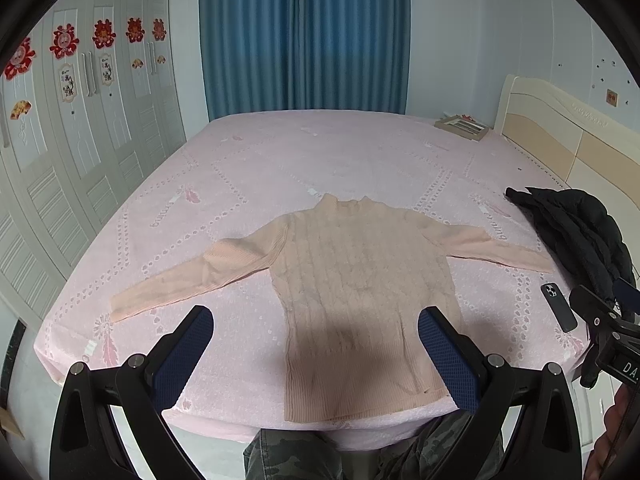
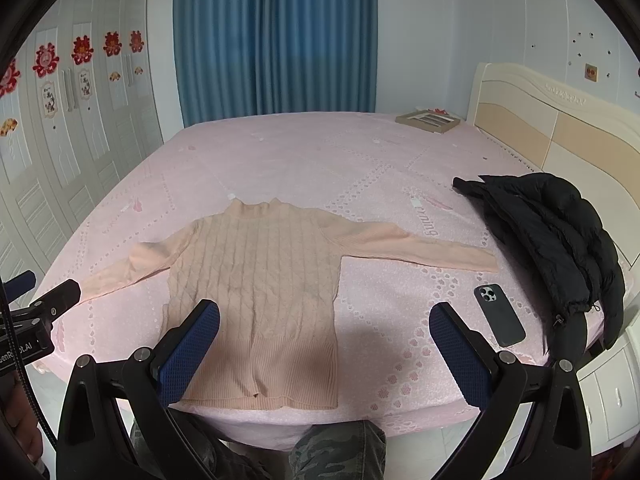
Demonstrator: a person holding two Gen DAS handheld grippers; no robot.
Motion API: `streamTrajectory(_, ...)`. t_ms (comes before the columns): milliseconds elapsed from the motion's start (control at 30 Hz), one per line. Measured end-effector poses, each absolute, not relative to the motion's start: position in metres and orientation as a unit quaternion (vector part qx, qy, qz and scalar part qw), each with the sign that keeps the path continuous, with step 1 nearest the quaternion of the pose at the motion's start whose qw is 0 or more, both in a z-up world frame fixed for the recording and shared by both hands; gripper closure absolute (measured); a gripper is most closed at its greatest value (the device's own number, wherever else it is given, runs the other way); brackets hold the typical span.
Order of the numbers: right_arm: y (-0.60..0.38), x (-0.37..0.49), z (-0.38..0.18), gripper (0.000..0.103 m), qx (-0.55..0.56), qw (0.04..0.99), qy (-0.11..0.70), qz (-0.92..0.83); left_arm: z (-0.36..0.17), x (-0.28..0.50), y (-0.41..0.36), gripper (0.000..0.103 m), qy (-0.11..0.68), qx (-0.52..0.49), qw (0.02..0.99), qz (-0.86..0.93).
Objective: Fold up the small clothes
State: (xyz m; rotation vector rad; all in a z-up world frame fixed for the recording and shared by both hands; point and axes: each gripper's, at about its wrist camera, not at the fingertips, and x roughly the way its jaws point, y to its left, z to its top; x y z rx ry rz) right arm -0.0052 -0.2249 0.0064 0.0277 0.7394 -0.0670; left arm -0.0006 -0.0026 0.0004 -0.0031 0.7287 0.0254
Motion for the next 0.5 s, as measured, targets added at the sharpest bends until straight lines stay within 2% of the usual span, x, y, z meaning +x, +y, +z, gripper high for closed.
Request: streamTrajectory(500,-0.2346,-0.0137,0.0083,0.000,0.024,0.935,0.352,-0.045,-0.0005,-0.0020,-0.0024,0.000,0.348,-0.013,0.937,0.014)
